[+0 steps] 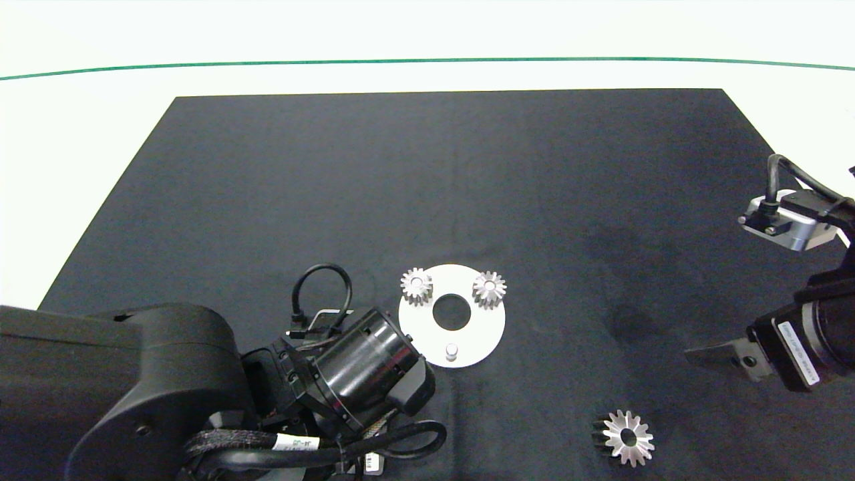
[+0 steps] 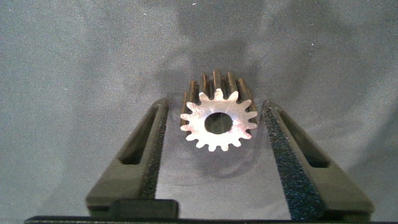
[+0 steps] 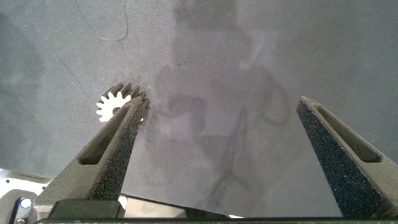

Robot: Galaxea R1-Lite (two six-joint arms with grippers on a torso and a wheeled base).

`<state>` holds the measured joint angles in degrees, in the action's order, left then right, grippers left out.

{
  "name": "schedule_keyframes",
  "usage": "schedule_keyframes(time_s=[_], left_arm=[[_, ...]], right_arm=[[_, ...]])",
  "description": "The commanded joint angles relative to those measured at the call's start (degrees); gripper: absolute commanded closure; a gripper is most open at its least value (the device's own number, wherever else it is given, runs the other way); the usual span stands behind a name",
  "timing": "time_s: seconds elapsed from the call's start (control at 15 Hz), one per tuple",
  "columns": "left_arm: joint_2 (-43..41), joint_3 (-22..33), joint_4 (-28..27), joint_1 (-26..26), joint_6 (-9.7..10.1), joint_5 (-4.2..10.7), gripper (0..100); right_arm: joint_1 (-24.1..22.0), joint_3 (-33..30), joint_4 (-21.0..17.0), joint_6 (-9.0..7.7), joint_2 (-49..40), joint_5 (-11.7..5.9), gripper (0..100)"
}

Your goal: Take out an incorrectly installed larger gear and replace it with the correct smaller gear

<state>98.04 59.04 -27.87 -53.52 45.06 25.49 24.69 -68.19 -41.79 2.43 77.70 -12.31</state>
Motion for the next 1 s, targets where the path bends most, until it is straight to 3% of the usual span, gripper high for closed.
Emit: schedule_keyframes(time_s=[0.07,1.0], left_arm=[[0.0,0.0,-0.1,-0.1,0.3,0.17,47],[0.0,-0.8,-0.1,-0.4,0.3,0.17,76]], right_arm=[[0.0,0.0,-0.2,0.04,0.0,-0.08,0],[0.0,0.0,0.6,0.12,-0.4,0.01,0]])
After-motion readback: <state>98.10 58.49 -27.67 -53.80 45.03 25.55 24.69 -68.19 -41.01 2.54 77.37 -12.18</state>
